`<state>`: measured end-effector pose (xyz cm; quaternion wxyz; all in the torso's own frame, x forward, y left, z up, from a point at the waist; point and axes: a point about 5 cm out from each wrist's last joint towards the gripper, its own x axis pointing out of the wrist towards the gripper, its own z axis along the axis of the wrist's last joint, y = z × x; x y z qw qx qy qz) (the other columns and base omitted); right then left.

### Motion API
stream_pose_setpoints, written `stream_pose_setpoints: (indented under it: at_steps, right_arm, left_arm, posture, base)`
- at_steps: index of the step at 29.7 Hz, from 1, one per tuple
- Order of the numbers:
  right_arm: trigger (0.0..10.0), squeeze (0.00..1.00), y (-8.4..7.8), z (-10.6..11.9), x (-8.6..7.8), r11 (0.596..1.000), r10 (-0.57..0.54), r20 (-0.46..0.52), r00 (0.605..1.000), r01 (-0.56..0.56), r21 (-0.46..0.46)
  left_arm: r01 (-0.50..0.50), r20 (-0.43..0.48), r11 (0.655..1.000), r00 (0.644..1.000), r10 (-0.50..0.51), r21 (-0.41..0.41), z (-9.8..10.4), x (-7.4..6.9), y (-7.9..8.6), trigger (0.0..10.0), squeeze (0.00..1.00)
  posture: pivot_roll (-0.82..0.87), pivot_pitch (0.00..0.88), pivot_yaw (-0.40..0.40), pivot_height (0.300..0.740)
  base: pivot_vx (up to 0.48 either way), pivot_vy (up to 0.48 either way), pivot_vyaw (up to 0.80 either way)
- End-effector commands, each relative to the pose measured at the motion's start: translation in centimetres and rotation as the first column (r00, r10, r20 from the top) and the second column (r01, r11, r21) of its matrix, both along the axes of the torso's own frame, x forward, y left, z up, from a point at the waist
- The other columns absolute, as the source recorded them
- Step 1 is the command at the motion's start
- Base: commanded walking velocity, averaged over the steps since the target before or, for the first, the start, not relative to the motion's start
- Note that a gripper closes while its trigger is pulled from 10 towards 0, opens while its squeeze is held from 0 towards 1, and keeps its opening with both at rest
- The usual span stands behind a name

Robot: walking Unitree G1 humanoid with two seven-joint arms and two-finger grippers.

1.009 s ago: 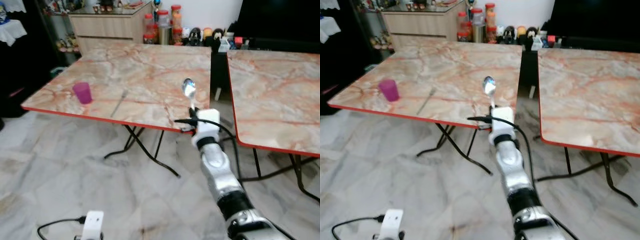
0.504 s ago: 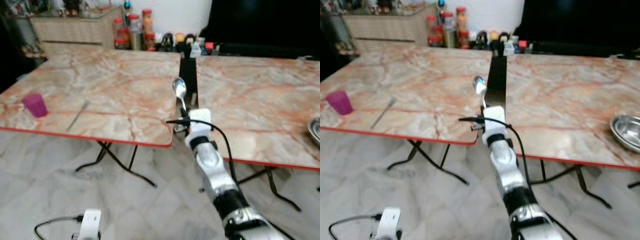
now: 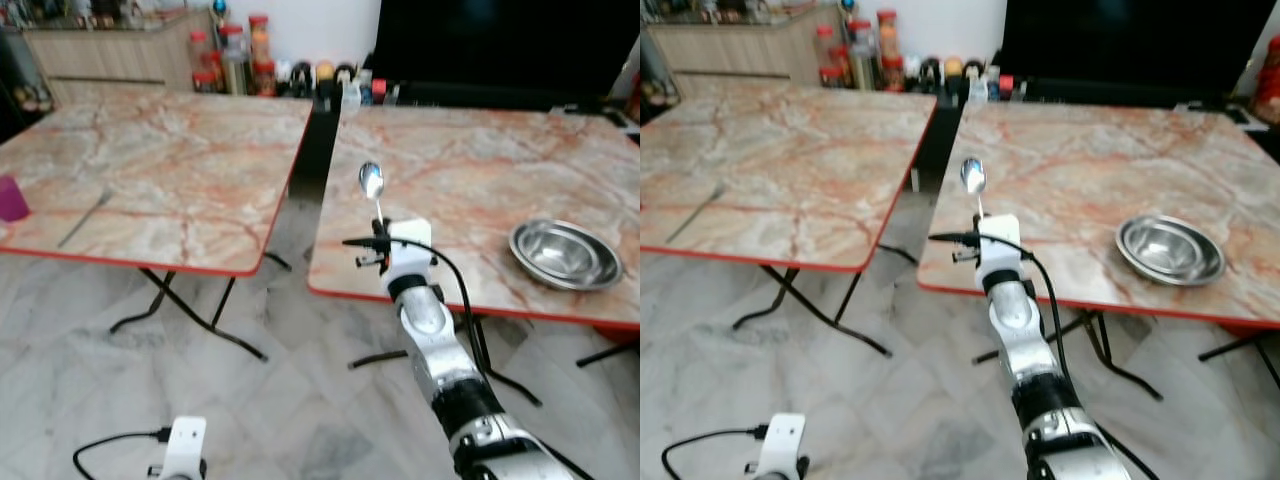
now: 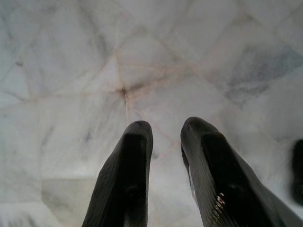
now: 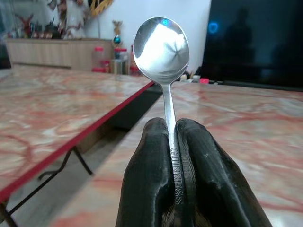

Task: Setting the table

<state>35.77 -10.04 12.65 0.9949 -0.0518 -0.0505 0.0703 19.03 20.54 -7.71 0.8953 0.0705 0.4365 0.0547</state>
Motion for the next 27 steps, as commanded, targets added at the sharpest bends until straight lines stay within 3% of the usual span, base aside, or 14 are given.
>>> stream_pose_setpoints:
  at_steps: [1, 24, 27]
  right_arm:
    - [10.0, 0.00, -0.74, -0.37, -0.01, 1.000, -0.024, -0.018, 1.000, 0.024, 0.003]
    - [10.0, 0.00, -1.17, -0.47, 0.07, 0.999, -0.046, -0.025, 0.999, 0.046, 0.001]
    - [10.0, 0.00, -1.21, -0.48, 0.08, 0.999, -0.048, -0.026, 0.999, 0.048, 0.001]
  left_arm:
    - [0.003, -0.009, 1.000, 1.000, -0.004, -0.011, -0.15, -0.08, -0.56, 10.0, 0.00]
    - [0.002, -0.005, 1.000, 1.000, -0.002, -0.013, -0.05, 0.13, -0.58, 10.0, 0.00]
    - [-0.007, -0.012, 1.000, 1.000, 0.007, -0.005, -0.09, 0.06, -0.46, 10.0, 0.00]
  posture:
    - [-0.03, 0.000, 0.024, 0.740]
    - [-0.04, 0.000, 0.030, 0.740]
    - [-0.04, 0.000, 0.030, 0.740]
  base:
    - [0.000, -0.472, 0.00]
    - [0.000, -0.468, 0.00]
    - [0.000, -0.092, 0.00]
